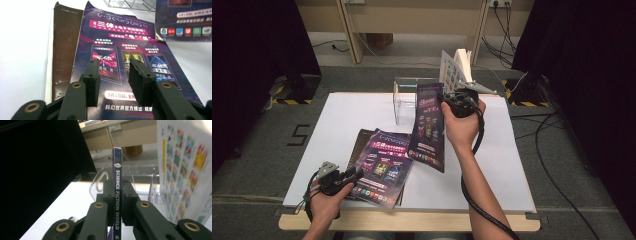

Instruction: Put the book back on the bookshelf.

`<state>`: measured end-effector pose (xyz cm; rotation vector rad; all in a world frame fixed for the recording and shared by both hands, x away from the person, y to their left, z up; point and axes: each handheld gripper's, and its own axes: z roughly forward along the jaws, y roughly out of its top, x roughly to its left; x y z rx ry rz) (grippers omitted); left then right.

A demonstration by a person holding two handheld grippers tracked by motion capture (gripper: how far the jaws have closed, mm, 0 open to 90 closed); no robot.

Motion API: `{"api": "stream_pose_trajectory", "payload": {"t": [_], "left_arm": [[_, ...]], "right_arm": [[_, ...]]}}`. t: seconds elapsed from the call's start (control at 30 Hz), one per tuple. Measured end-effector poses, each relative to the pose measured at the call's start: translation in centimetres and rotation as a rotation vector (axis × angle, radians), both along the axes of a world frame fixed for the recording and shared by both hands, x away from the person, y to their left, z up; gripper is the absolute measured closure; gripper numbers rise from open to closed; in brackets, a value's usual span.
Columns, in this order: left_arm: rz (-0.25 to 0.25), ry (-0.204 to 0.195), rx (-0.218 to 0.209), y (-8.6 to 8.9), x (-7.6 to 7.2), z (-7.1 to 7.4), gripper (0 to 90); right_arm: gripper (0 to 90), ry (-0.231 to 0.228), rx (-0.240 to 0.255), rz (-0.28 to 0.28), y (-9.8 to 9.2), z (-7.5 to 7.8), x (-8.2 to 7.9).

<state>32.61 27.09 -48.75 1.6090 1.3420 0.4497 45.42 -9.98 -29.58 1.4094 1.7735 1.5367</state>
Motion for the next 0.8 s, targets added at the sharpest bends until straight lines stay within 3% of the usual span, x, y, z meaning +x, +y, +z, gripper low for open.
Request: {"api": "stream_pose_trajectory", "payload": {"t": [0.8], "left_arm": [[-0.002, -0.002, 0.000, 0.2, 0.0, -0.1, 59.2]], "right_arm": [[85.0, -0.083, -0.017, -0.088, 0.1, 2.4, 2.4]]}}
